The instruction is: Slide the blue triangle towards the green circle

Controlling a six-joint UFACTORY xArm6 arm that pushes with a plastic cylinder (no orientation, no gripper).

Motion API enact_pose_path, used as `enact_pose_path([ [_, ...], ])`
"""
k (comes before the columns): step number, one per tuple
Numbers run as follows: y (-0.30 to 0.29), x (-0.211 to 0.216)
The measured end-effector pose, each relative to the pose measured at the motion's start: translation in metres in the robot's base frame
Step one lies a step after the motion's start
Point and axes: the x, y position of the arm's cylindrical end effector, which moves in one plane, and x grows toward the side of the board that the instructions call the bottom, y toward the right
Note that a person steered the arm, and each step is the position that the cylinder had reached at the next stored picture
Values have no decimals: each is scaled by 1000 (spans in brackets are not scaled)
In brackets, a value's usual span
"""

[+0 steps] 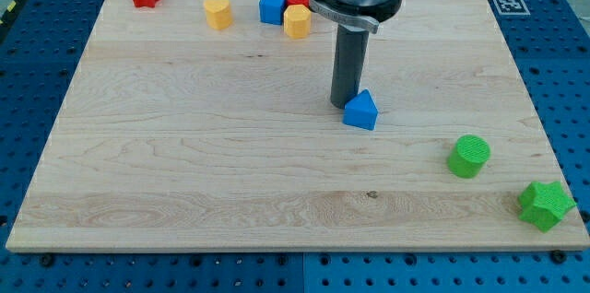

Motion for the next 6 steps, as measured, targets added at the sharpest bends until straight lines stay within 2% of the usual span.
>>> enact_pose_path([
  [3,2,40],
  [6,32,40],
])
